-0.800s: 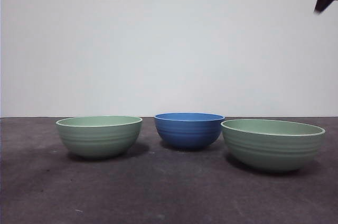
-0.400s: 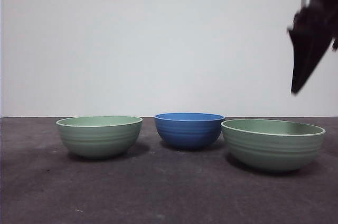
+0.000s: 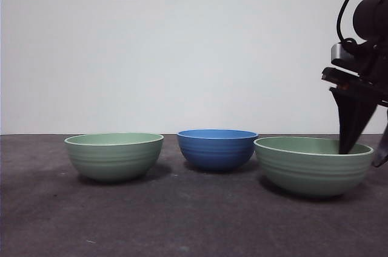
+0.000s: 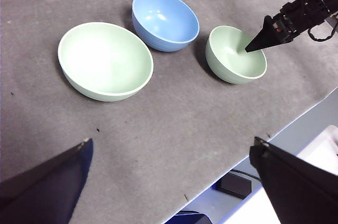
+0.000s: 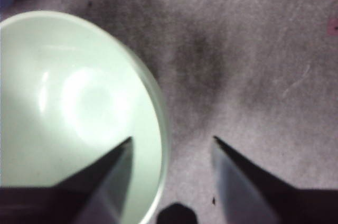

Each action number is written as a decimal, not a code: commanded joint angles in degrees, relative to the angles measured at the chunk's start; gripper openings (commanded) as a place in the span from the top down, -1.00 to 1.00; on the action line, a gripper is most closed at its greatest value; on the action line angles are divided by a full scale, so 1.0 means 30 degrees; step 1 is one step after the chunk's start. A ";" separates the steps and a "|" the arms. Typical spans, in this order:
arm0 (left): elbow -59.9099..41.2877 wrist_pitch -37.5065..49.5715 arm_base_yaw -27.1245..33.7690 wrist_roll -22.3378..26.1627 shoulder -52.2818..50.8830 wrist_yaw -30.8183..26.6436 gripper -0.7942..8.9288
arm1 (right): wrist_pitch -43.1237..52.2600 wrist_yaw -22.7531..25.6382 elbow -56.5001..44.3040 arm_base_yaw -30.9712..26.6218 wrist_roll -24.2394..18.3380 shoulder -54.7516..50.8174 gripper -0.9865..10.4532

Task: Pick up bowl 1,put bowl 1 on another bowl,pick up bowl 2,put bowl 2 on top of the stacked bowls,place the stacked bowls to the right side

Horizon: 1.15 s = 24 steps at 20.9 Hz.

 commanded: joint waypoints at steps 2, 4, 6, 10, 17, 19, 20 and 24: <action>0.0051 0.0044 -0.0073 -0.0058 -0.0036 -0.0036 -0.20 | 0.0539 0.0051 0.0036 0.0044 0.0036 0.0168 0.85; 0.0051 0.0051 -0.0073 -0.0058 -0.0036 -0.0036 -0.20 | 0.0576 0.0051 0.0036 0.0044 0.0036 0.0168 0.85; 0.0051 0.0051 -0.0073 -0.0058 -0.0036 -0.0044 -0.20 | 0.0568 0.0044 0.0044 0.0044 0.0051 0.0058 0.85; 0.0051 0.0051 -0.0073 -0.0058 -0.0036 -0.0044 -0.20 | 0.0036 0.0051 0.0182 0.0051 0.0109 -0.1078 0.85; 0.0051 0.0051 -0.0073 -0.0058 -0.0036 -0.0044 -0.20 | -0.1574 0.0299 0.2812 0.0707 0.0131 -0.3111 0.85; 0.0051 0.0051 -0.0073 -0.0058 -0.0036 -0.0044 -0.20 | -0.1559 0.1552 0.4073 0.1537 0.0131 -0.3016 0.85; 0.0051 0.0051 -0.0073 -0.0058 -0.0036 -0.0044 -0.20 | -0.1545 0.1792 0.4750 0.2004 0.0131 -0.2783 0.85; 0.0051 0.0044 -0.0073 -0.0058 -0.0036 -0.0036 -0.20 | -0.1792 0.2098 0.7672 0.3213 0.0270 -0.0678 0.85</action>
